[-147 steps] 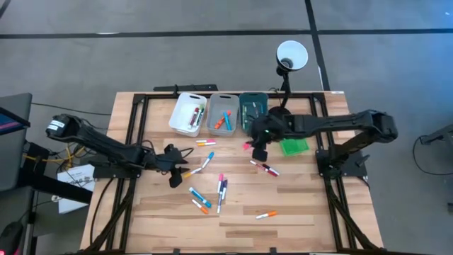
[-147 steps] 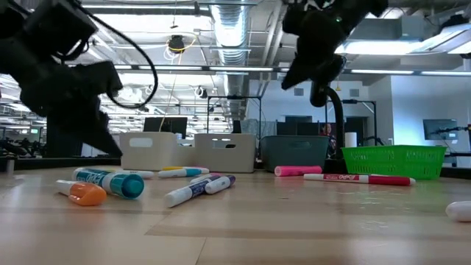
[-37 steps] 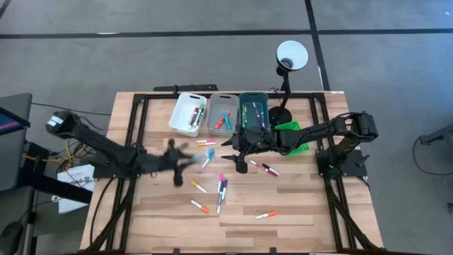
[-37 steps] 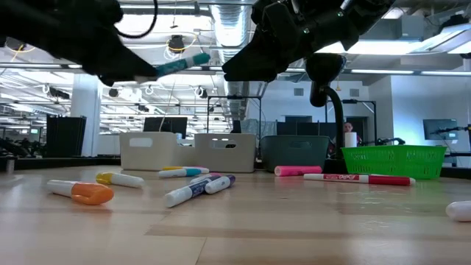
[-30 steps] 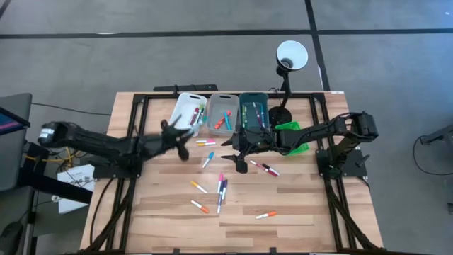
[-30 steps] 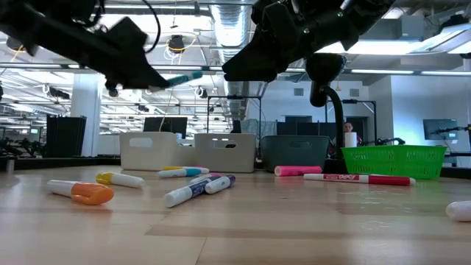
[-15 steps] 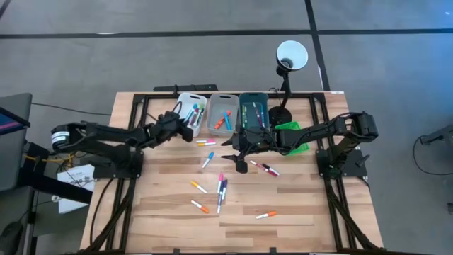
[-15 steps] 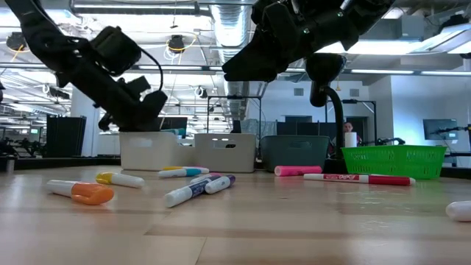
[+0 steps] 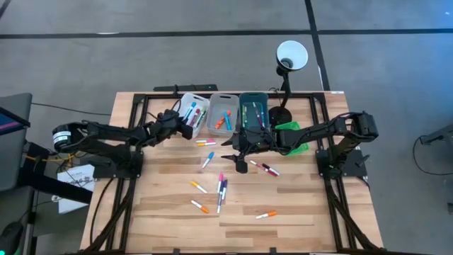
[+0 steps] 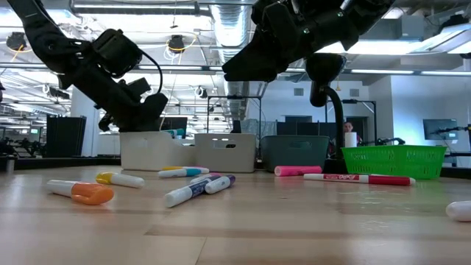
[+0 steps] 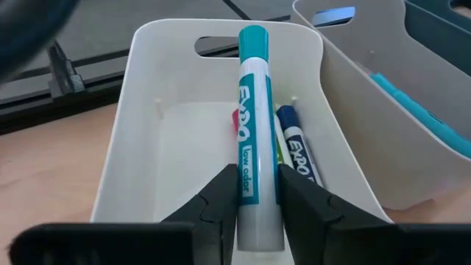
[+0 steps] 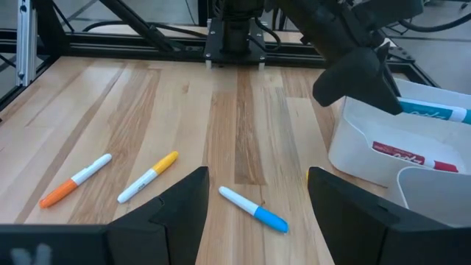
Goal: Pick & Place Markers
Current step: Put the violet marker pen into the blue bin, then put the yellow highlighter pen into the green bin
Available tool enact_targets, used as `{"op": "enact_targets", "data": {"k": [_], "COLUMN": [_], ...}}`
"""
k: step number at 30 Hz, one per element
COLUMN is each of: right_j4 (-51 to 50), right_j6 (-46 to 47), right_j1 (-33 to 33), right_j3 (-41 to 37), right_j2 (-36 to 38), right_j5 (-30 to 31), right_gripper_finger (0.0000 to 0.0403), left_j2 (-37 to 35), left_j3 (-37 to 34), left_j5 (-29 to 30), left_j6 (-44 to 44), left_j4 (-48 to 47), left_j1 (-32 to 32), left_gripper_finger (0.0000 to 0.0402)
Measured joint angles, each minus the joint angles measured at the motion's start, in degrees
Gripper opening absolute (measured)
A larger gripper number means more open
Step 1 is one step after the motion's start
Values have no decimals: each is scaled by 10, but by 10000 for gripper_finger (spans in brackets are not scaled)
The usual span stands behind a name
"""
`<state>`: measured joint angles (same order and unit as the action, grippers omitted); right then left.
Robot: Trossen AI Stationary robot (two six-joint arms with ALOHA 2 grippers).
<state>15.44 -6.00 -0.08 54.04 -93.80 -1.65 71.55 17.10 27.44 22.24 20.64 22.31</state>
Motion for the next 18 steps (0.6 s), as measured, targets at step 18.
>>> {"op": "enact_targets", "data": {"k": [18], "right_j4": [0], "right_j6": [0], "right_j1": [0], "right_j3": [0], "right_j2": [-1], "right_j5": [0], "right_gripper_finger": [221], "left_j2": [1], "left_j3": [-4], "left_j5": [-5], "left_j6": [-40], "left_j4": [53], "left_j1": [-5], "left_gripper_finger": [169]}}
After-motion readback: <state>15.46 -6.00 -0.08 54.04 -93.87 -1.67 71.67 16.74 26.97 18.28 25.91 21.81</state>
